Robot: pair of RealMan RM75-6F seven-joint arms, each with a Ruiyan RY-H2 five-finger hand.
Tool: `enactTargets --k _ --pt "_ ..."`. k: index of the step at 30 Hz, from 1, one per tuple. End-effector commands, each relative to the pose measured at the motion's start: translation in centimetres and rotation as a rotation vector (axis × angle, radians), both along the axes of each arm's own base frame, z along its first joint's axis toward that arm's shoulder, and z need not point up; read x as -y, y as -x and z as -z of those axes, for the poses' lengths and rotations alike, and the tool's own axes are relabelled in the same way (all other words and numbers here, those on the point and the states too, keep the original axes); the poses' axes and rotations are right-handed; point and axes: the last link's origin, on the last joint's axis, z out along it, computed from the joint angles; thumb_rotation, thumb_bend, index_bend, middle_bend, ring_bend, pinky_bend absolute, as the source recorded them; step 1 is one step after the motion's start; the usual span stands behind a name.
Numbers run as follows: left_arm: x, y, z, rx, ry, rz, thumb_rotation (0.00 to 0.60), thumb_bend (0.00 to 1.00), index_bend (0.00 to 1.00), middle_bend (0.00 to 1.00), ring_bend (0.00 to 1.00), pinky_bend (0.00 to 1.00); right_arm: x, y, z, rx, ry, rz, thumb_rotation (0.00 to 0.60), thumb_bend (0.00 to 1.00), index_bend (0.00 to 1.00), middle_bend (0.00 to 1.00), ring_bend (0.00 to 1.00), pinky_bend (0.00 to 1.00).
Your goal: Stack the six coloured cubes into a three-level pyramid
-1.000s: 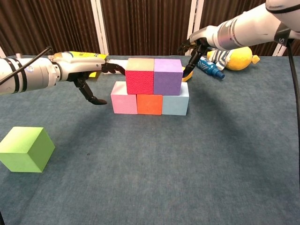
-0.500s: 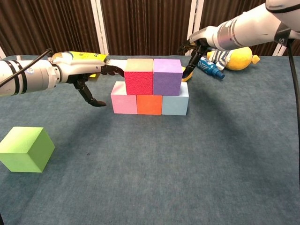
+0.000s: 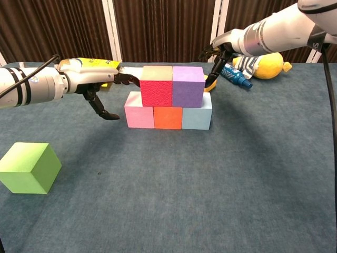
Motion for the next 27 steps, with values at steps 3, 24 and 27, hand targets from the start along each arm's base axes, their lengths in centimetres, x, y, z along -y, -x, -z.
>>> enactTargets --k 3,24,27 --pt "0.0 -0.1 0.0 -0.003 -0.001 0.004 0.600 0.30 0.11 0.00 0.00 0.00 0.0 -0.1 0.0 -0.001 0.000 0.001 0.599 0.27 0.02 0.07 0.00 0.04" --pt "3.2 4.1 -6.1 0.091 -0.126 -0.087 0.600 0.30 0.13 0.00 0.00 0.00 -6.7 4.2 -9.2 -0.031 0.084 -0.098 0.600 0.27 0.04 0.07 0.00 0.09" --pt "5.1 5.4 -7.8 0.068 -0.135 -0.092 0.600 0.30 0.14 0.00 0.00 0.00 -8.3 5.7 -10.8 -0.036 0.100 -0.105 0.600 0.27 0.04 0.07 0.00 0.09"
